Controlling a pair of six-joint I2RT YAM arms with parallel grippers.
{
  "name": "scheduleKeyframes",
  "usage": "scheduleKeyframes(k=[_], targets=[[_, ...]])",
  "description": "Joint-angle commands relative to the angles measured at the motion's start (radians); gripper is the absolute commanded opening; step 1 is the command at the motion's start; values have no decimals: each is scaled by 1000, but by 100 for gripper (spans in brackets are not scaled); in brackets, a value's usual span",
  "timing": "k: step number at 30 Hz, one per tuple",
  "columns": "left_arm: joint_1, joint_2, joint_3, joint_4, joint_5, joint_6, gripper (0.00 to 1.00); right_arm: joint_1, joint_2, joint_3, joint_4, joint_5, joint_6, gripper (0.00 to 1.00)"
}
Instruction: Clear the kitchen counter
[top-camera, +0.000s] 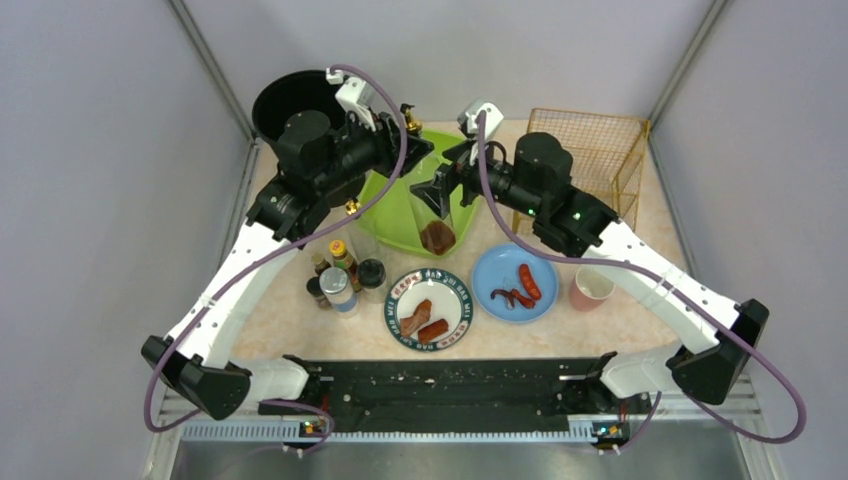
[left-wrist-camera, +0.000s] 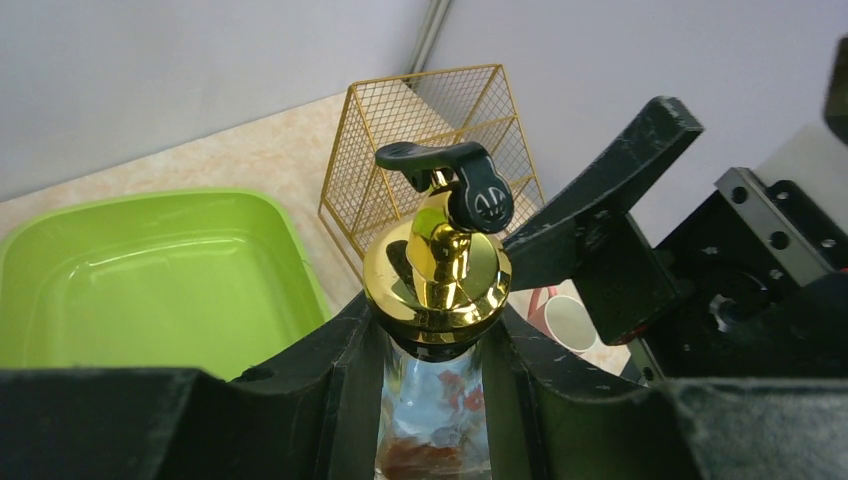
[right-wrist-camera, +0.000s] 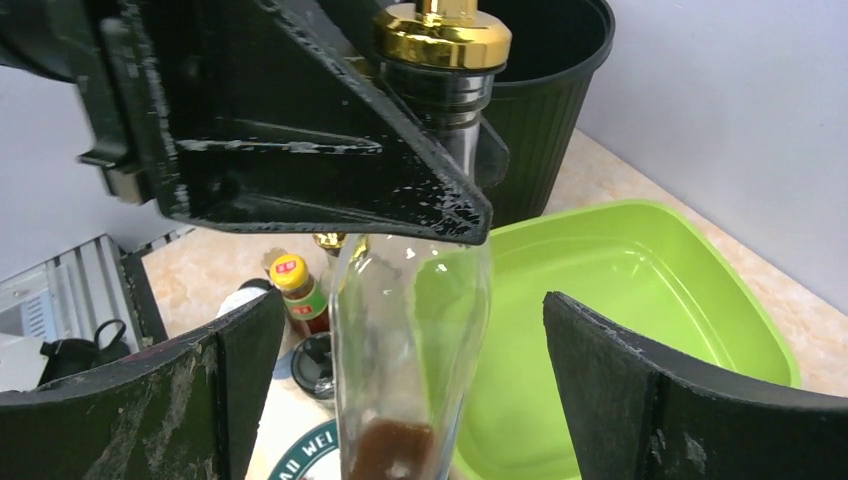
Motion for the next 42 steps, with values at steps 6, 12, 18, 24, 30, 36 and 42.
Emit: scheduleKeyframes(k=[6,12,18,24,30,36,42], targets=[[-7,-71,9,117,21,-16,0,11,56,31,113,27,36,96],[-6,-70,2,118,26,-16,0,13,76,36,126,12,46,90],[-7,-69,-4,123,32,-19,0,13,104,51,118,4,53,81],[-6,-72,-11,127,32,-16,0,17,134,64,98,-8,58,72],[-6,-77,-24,131,26,-14,0,20,133,58,101,-1,56,33],[-6,-105,-52,146,20,2,15,21,119,50,90,39,48,0],[-5,-169,-138,178,16,8,59,21,80,22,97,87,42,0]])
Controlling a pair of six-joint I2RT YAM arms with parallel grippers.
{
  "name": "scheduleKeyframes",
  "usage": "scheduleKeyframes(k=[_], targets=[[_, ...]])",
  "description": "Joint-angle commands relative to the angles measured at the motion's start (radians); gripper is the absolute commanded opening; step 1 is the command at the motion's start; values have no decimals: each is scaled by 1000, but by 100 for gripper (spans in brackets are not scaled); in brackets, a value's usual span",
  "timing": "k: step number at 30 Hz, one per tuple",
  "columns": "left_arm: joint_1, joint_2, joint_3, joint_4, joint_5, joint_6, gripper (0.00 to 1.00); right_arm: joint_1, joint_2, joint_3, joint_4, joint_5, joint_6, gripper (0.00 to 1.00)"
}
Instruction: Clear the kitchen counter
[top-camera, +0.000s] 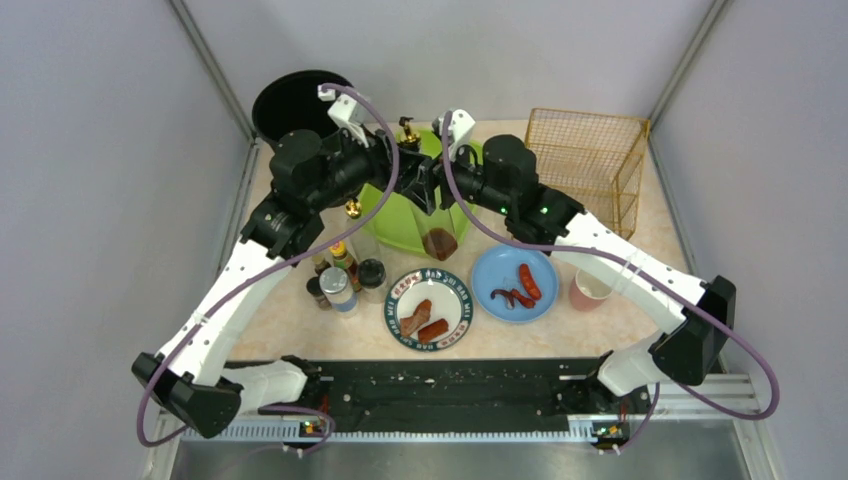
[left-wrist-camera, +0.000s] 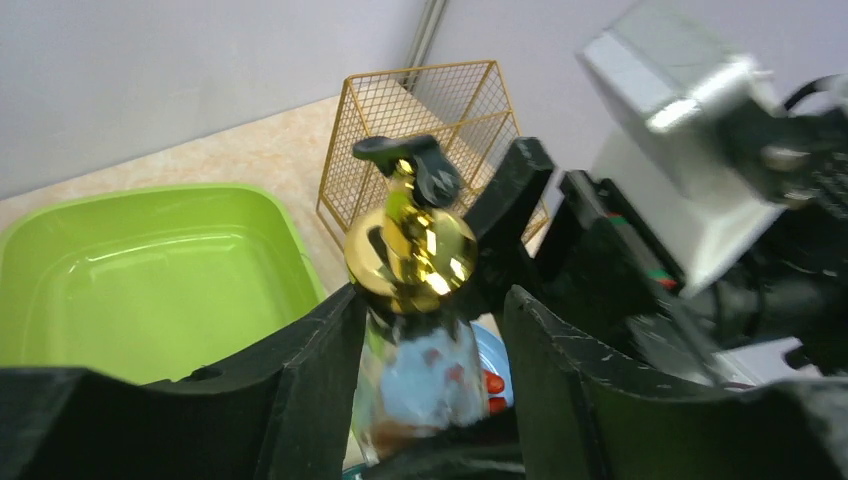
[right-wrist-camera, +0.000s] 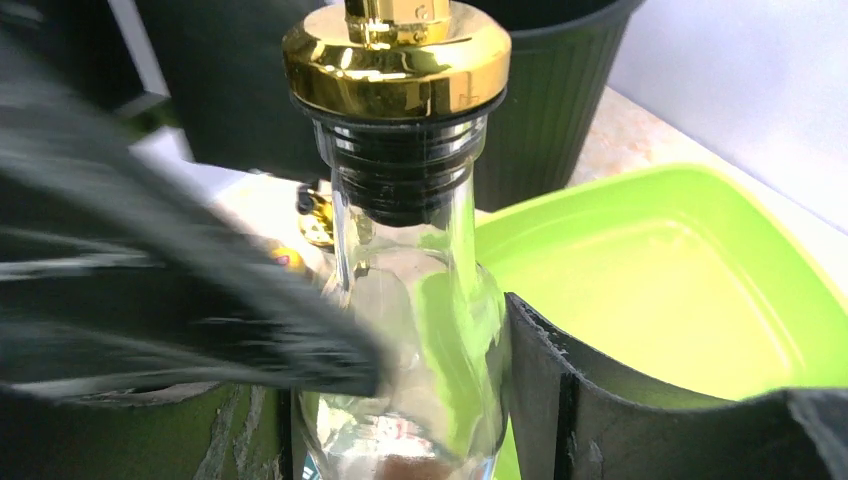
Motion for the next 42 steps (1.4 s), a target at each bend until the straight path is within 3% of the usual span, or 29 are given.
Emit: scheduleKeyframes(k=[1,6,11,22,31,42], targets=[[-3,-111,-39,124,12,7,62,-2,-60,3,44,86,-16,0],[-4,-214,-125,119,-22,30,73,-22,-76,0,35,130,-16,0],[-3,-330,-191,65,-64,52,76,-78,-92,1,41,135,-11,0],[-4,-618,-362,-118,-231,116,76,-254,-112,49,98,249,-36,0],[-4,-782,-455,-233,-249,169,75,-408,-50,104,273,344,-64,0],[-4,-953,-635,-194,-335,201,77,-499,70,162,435,439,-134,0]])
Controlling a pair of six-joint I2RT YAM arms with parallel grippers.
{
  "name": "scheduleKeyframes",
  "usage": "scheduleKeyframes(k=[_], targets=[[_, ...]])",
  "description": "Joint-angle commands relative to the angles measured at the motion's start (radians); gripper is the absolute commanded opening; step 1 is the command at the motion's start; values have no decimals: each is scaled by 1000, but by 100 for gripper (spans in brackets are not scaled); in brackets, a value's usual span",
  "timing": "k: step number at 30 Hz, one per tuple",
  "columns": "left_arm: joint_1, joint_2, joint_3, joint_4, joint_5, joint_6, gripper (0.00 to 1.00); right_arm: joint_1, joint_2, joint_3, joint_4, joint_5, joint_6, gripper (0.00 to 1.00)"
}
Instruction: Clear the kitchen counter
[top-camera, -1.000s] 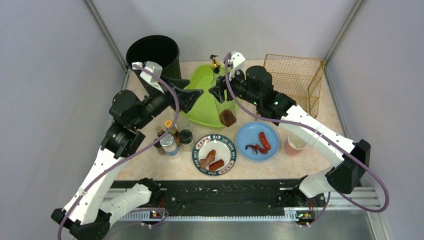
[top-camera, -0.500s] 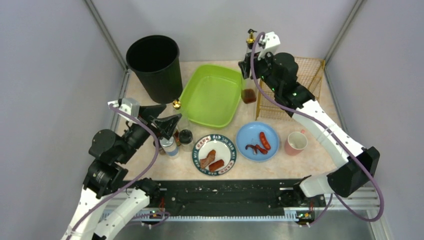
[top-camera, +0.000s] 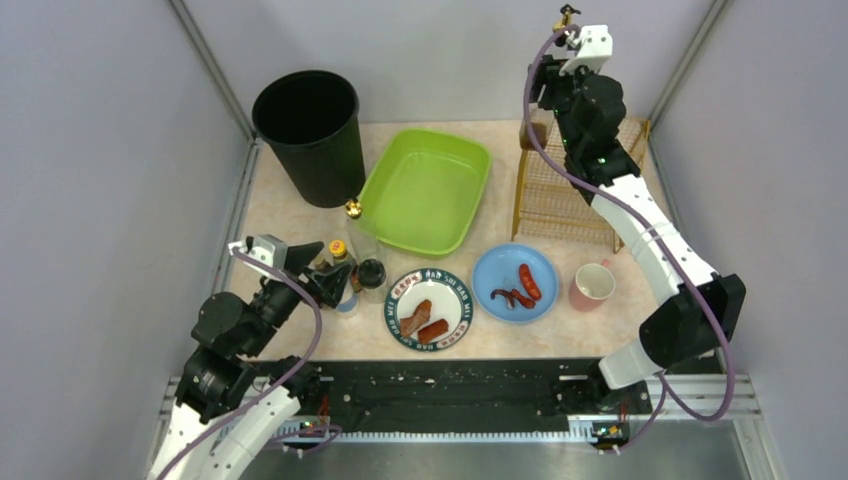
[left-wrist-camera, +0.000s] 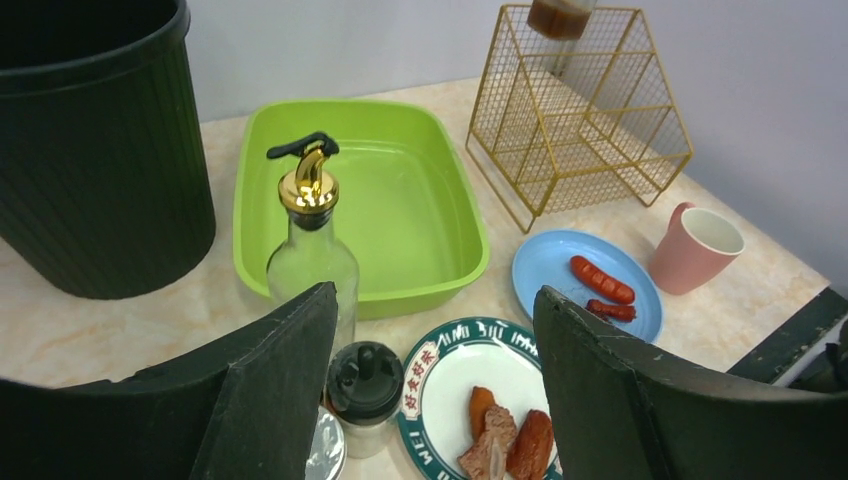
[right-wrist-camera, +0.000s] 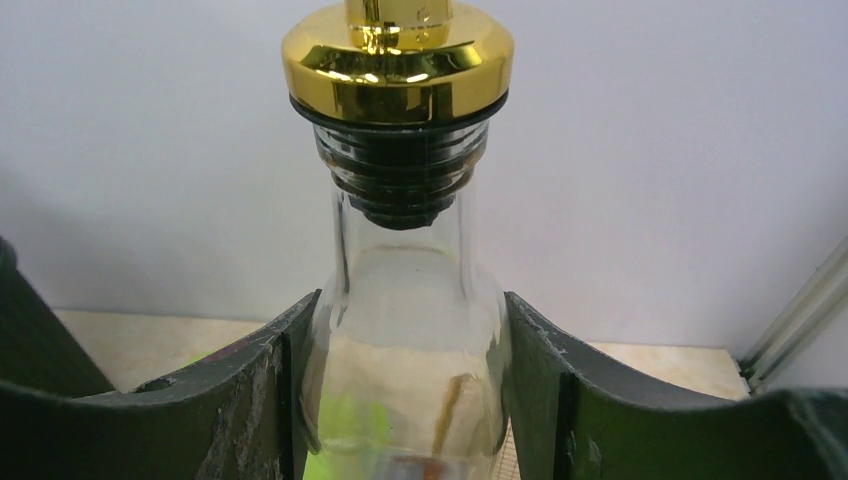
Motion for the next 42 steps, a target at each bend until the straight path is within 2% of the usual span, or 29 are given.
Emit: scheduleKeyframes(k=[1,7,20,42], targets=[[-2,-58,-56,58,-44,36,77,-22,39,79,208,51,-65,0],[-3,-90,-124,74,-48,49,77,-66,111,93,284,67,-87,0],[-3,-91,-140,55,-82,72,77,-116,193,122,344,72,-101,0],[-2,-104,-153,49,-100,71,77,-117,210,-116,498,83,17,0]])
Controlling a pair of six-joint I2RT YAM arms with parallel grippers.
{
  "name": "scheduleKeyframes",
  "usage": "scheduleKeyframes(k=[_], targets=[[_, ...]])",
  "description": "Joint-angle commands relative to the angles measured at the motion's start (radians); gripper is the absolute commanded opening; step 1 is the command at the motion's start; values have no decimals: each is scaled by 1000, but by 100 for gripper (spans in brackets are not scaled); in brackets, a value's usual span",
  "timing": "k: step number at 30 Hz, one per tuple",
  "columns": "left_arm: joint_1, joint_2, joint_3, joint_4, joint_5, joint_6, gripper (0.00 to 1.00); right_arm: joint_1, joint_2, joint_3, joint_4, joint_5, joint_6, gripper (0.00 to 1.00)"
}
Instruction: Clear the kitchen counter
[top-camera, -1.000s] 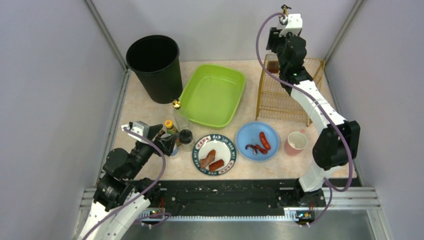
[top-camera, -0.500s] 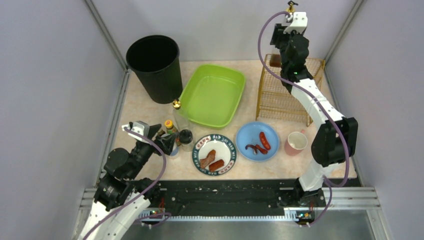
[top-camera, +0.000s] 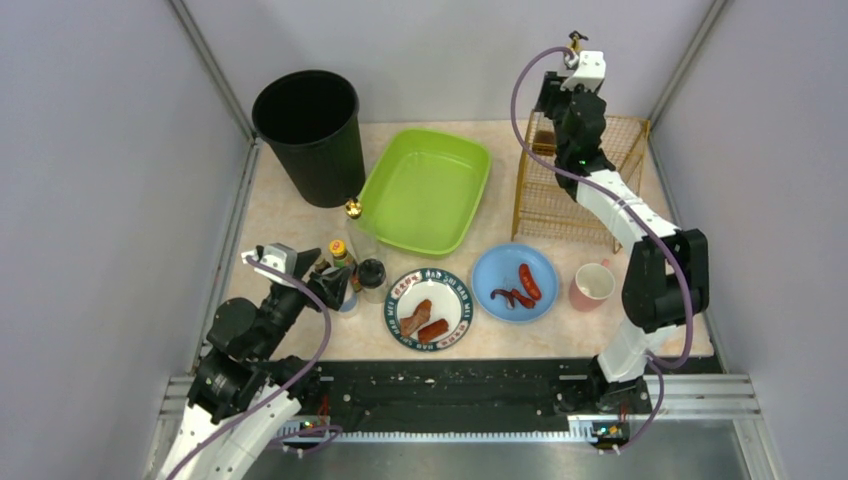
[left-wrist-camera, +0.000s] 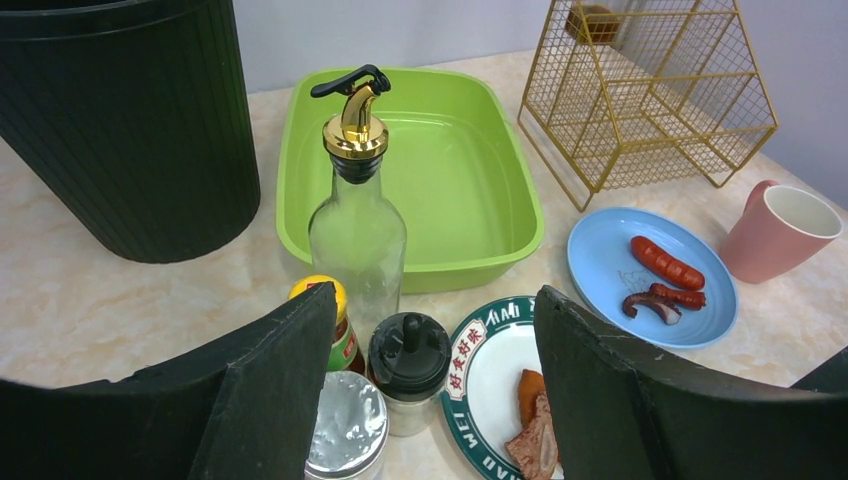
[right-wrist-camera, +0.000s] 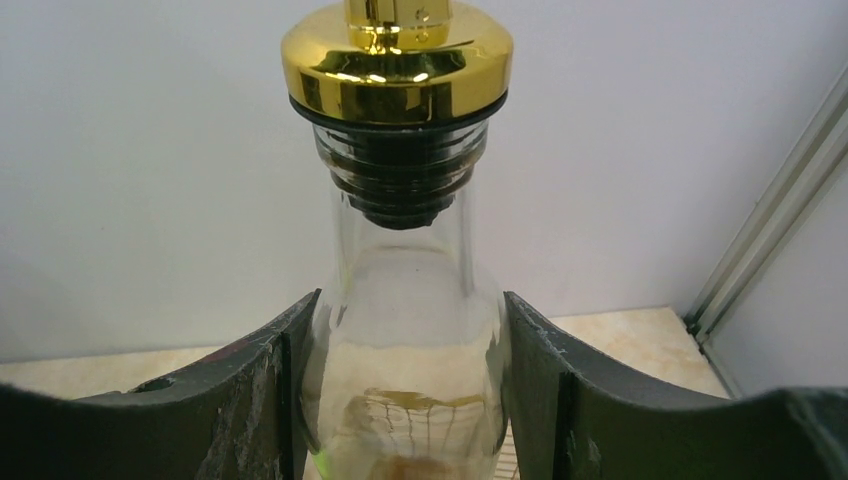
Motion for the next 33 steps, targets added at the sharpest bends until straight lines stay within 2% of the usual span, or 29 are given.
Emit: scheduleKeyframes(k=[1,16,33], targets=[[-3,-11,-6,34,-15,13,77,-6,-10,-22,169,-9,66,0],[-3,-23,-10,33,-13,10,76,-6,10,-165,254,-24,88,0],[-3,-43,-11,25,-11,7,75,24,60,-203,209,-23,49,0]])
